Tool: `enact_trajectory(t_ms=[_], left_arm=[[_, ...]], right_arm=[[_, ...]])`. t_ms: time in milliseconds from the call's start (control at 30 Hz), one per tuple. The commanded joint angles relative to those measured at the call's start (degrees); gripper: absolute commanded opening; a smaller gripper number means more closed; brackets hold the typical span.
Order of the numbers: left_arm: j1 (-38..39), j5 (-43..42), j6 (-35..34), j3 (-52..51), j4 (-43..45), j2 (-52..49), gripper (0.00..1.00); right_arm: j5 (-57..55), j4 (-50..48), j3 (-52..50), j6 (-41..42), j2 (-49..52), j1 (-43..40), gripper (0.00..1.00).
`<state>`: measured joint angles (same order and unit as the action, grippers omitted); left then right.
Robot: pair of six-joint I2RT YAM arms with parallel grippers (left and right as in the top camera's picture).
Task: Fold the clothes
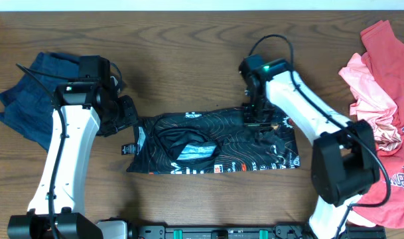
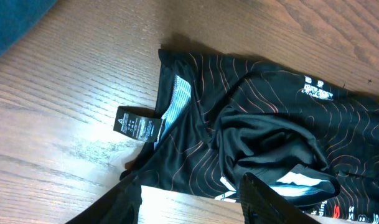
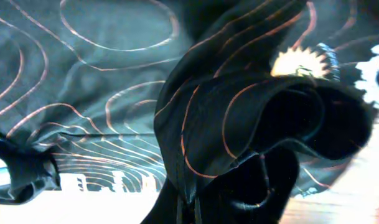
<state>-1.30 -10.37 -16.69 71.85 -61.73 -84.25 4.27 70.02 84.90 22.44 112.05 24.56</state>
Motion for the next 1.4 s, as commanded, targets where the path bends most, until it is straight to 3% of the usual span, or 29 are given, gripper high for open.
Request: enact_trajectory(t_ms=[0, 200, 300, 400, 500, 633, 767, 933, 1067, 1167, 1233, 1367], left_arm=[[0.0, -0.1, 0.1, 0.7, -0.4, 0.1, 0.53], [0.0, -0.1, 0.1, 0.7, -0.4, 0.1, 0.53], [0.0, -0.1, 0.1, 0.7, -0.4, 0.1, 0.53], [0.0, -0.1, 0.1, 0.7, -0.4, 0.1, 0.53], [0.0, -0.1, 0.1, 0.7, -0.4, 0.1, 0.53], [0.0, -0.1, 0.1, 0.7, -0.4, 0.1, 0.53], [0.0, -0.1, 0.1, 0.7, -0.4, 0.1, 0.53], [0.0, -0.1, 0.1, 0.7, -0.7, 0.1, 0.53], [0.0, -0.1, 0.1, 0.7, -0.6, 0.1, 0.53], [0.0, -0.1, 0.1, 0.7, -0.8, 0.1, 0.53], [0.0, -0.1, 0.1, 0.7, -0.9, 0.1, 0.53], [0.0, -0.1, 0.1, 0.7, -1.0, 0.1, 0.54]], right_arm=[[4.3, -1.9, -0.4, 1.7, 1.1, 1.7, 0.01], [11.3, -4.7, -0.4, 0.9, 1.2, 3.7, 0.06], [15.7, -5.8, -0.4, -5.4, 1.2, 4.3, 0.15], [12.0, -5.1, -0.4, -9.1, 1.2, 4.2, 0.2], [3.8, -3.8, -0.4, -4.8, 1.1, 3.2, 0.2], [1.8, -3.6, -0.4, -4.4, 1.1, 2.6, 0.21], [-6.9, -3.7, -0.4, 4.0, 1.1, 2.4, 0.22], [-8.4, -4.5, -0.4, 4.3, 1.5, 3.0, 0.21], [-8.3, -6.4, -2.6, 4.1, 1.7, 3.7, 0.36], [-5.9, -8.6, -5.5, 4.0, 1.7, 4.1, 0.43], [-2.0, -10.5, -7.3, 1.9, 1.7, 4.2, 0.42], [12.1, -12.4, -9.5, -7.8, 1.7, 4.9, 0.31]])
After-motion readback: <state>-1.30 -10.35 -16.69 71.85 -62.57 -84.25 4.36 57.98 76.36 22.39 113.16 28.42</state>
